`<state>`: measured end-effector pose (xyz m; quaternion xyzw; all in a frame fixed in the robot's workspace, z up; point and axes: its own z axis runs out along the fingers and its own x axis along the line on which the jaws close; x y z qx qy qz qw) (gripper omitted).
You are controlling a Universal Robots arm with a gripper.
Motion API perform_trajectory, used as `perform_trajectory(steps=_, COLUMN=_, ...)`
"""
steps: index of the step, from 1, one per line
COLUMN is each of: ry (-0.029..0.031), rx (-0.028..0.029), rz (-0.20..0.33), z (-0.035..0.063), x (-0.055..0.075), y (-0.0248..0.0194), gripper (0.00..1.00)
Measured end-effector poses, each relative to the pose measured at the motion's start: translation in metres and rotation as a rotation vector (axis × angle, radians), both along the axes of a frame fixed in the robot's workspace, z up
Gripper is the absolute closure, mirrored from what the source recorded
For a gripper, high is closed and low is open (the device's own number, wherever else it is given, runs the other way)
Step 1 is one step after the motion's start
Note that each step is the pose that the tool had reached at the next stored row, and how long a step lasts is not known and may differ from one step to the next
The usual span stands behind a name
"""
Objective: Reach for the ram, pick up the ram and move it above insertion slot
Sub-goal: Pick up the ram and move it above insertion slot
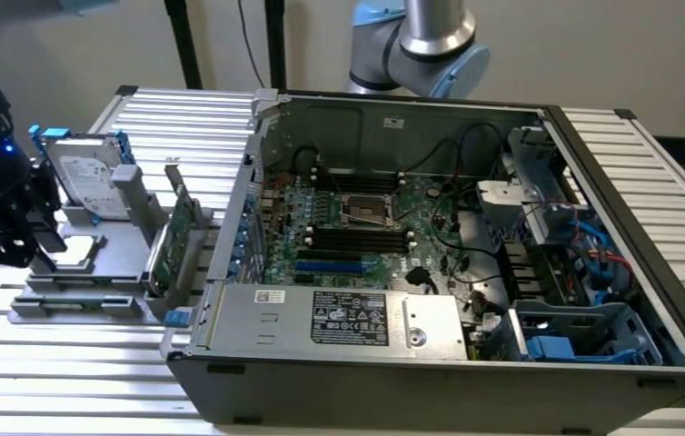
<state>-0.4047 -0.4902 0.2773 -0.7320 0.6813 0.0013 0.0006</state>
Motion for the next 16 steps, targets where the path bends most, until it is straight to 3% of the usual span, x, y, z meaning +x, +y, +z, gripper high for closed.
perform_trajectory(steps=16, ry=0.0000, rx=0.0000, rz=0.000, z=-0.0291, x=0.002, y=-0.0025, gripper=0.64)
